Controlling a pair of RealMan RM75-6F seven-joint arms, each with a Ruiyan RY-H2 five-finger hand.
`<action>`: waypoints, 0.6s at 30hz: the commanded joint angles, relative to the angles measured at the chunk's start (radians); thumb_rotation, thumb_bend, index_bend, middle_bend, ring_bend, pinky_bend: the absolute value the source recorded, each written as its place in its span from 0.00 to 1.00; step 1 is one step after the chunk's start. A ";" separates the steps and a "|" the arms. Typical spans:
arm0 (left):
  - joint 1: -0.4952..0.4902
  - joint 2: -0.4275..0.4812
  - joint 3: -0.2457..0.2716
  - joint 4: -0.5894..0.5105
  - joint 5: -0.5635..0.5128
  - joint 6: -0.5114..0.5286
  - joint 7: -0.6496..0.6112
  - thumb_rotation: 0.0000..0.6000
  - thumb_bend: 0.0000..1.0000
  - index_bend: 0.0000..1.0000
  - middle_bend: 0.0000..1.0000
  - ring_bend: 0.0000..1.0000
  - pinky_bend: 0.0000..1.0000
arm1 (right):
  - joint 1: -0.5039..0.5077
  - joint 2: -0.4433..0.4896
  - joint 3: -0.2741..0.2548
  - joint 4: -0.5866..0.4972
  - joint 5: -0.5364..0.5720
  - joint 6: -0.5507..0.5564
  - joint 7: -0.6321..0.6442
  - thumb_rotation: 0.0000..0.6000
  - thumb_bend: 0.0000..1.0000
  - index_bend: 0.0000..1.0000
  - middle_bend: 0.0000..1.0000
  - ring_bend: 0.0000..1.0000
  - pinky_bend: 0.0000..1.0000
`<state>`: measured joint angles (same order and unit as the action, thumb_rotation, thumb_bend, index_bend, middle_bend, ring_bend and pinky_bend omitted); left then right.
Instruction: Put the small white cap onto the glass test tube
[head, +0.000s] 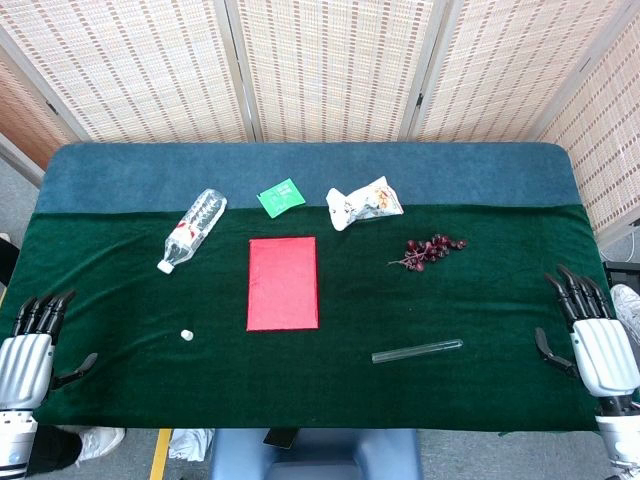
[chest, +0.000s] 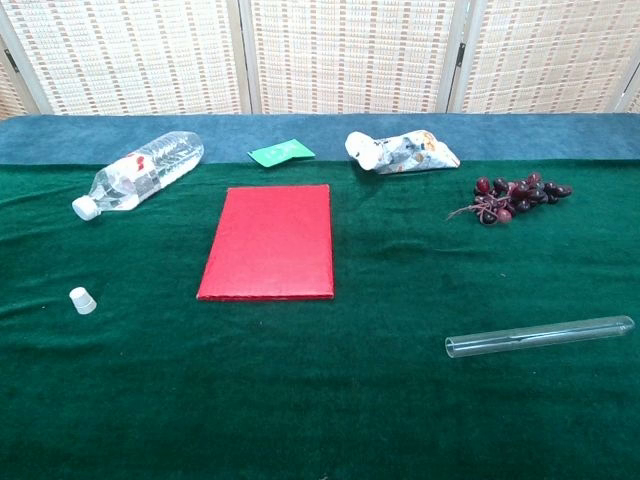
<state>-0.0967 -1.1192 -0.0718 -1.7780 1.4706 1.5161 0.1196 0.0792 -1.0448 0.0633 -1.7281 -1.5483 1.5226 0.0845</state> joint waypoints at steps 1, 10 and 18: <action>-0.001 -0.001 -0.001 0.001 0.000 0.001 0.002 1.00 0.28 0.05 0.15 0.10 0.00 | -0.003 -0.001 0.000 0.003 -0.003 0.006 0.001 0.92 0.55 0.00 0.00 0.00 0.00; 0.008 0.001 0.006 -0.005 0.004 0.009 0.006 1.00 0.28 0.05 0.15 0.11 0.00 | -0.003 -0.005 0.000 0.018 -0.014 0.010 0.015 0.92 0.55 0.00 0.00 0.00 0.00; 0.015 0.010 0.009 -0.010 0.020 0.023 0.005 1.00 0.28 0.06 0.15 0.12 0.00 | 0.004 -0.006 -0.012 0.020 -0.044 -0.001 -0.001 0.92 0.55 0.00 0.03 0.05 0.00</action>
<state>-0.0820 -1.1098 -0.0636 -1.7881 1.4898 1.5387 0.1245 0.0816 -1.0516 0.0529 -1.7063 -1.5881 1.5223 0.0879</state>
